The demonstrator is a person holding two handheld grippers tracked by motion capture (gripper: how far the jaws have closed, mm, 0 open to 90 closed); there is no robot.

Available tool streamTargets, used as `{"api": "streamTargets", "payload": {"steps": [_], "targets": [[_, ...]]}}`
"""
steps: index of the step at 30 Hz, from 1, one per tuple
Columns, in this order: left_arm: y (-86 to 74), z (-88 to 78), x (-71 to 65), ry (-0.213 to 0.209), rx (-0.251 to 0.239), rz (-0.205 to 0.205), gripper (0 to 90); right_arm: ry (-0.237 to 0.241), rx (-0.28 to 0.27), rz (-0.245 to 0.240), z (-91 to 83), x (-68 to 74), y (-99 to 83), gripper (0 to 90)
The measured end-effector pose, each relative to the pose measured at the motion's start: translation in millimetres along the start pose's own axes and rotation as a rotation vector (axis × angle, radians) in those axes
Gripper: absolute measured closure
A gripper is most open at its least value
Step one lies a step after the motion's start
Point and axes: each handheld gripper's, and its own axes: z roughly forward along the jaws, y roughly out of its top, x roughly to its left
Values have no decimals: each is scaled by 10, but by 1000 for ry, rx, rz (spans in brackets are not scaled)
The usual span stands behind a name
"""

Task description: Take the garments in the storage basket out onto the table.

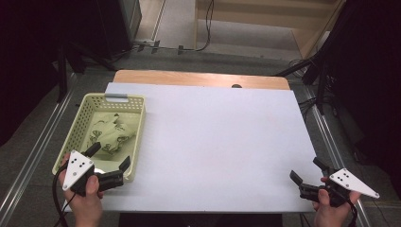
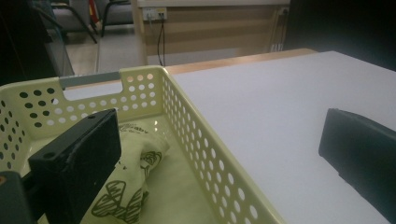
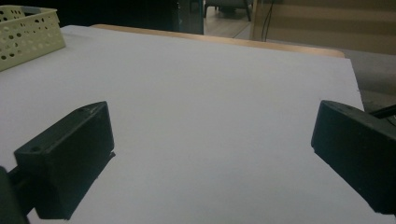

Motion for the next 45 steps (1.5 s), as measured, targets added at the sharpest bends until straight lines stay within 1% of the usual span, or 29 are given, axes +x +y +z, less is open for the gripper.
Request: {"api": "streamTargets", "payload": {"steps": [3, 7, 10, 12, 17, 20, 21, 22, 23, 29, 34, 39, 40, 42, 43, 44, 45], "targets": [[89, 3, 12, 2, -13, 9, 0, -1, -8, -5, -19, -2, 10, 0], [220, 29, 44, 2, -2, 12, 0, 4, -3, 0, -18, 3, 12, 0], [309, 60, 65, 2, 13, 29, 0, 6, -8, -7, -13, 3, 17, 0], [358, 84, 85, 0, 17, 25, 0, 11, -10, -4, -12, 3, 21, 0], [441, 159, 156, -8, 24, -5, 0, 10, -8, -3, -11, 4, 22, 0], [493, 202, 195, -2, 39, -2, 0, 11, -11, -6, -15, 3, 24, 0], [511, 214, 207, -5, 37, -11, 0, 10, -8, 1, -20, 4, 25, 0], [552, 229, 240, -2, 41, -12, 0, 10, -9, 3, -18, 4, 24, 0], [552, 229, 240, -2, 41, -12, 0, 10, -8, 2, -17, 3, 23, 0], [651, 291, 376, 7, 66, -24, 0, 14, -8, -2, -10, 9, 23, 0], [725, 372, 477, 14, 77, -45, 0, 15, -8, -5, -10, 16, 24, 0], [769, 508, 592, 30, 112, -50, 0, 11, -10, -1, -12, 7, 23, 0], [772, 546, 633, 29, 129, -49, 0, 9, -5, 3, -14, 1, 19, 0], [764, 604, 691, 43, 152, -49, 0, 8, -5, 5, -14, 0, 17, 0], [754, 634, 728, 47, 166, -54, 0, 6, -5, 2, -13, -5, 14, 0], [717, 694, 802, 55, 191, -74, 0, 7, -4, 2, -12, -4, 12, 0], [717, 694, 802, 55, 191, -74, 0, 7, -3, 2, -13, 2, 13, 0]]}}
